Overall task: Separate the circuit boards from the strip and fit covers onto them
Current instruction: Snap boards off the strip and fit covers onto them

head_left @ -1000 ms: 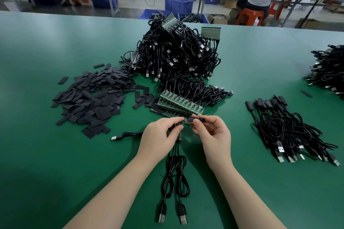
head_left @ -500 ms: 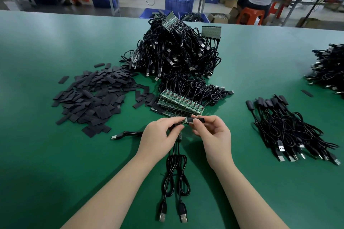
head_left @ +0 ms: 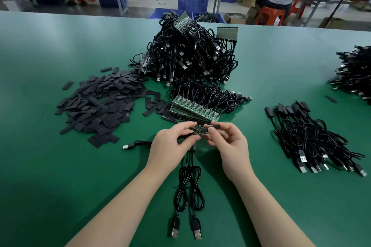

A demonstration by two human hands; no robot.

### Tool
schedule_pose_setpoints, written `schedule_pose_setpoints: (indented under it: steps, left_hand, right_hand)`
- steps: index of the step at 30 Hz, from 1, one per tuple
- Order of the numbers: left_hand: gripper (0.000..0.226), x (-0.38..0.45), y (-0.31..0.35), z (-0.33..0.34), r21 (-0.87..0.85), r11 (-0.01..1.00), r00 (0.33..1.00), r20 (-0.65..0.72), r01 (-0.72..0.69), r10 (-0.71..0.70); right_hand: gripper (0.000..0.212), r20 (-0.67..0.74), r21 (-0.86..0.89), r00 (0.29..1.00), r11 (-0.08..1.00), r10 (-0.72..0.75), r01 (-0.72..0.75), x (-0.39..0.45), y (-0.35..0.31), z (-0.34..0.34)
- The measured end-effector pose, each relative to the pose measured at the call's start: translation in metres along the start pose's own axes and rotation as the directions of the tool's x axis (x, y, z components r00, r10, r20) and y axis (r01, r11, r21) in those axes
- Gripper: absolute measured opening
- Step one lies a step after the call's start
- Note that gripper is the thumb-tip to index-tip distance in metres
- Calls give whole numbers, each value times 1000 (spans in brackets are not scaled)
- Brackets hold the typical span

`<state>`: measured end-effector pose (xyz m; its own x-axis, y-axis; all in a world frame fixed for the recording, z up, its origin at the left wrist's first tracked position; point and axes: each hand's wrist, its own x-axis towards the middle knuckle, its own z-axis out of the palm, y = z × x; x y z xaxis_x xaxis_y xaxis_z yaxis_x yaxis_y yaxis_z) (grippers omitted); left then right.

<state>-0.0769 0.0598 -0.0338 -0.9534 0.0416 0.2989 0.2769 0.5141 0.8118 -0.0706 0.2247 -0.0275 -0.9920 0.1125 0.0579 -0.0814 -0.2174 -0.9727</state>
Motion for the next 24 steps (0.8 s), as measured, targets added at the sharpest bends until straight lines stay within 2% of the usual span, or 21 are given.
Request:
schedule_pose_setpoints:
  steps: [3,6,8,10,15,18,24]
  left_hand:
    - [19,-1,1,1,4,1000,999,-49,-21,21]
    - [17,-3,4,3,-47,998,997,-70,-43,40]
    - [22,-3,6,3,-87,995,999,-26,-47,45]
    - [26,-3,7,5,-53,997,998,6,-62,63]
    - [17,-2,6,4,-7,999,998,-45,-37,36]
    - [16,-4,7,4,-30,998,998,-40,-52,51]
    - [13,-5,6,8,-16,1000,995,-94,12,-13]
  right_hand:
    - [14,8,-26,1000,1000,-14,14,-2,0,1]
    - [10,-5,-45,1000,999,-8,7,-1,1,1]
    - [7,-32,-20,999,1000,5,-5,0,2,-1]
    - [7,-50,14,999,1000,8,-7,0,2,-1]
    - [25,-36,35,999,999,18,-16,-2,-1,2]
    - [16,-2,-14,1000,1000,3,-3,-2,0,2]
    - [22,28,-28,1000,1000,7,-7,-2,-1,2]
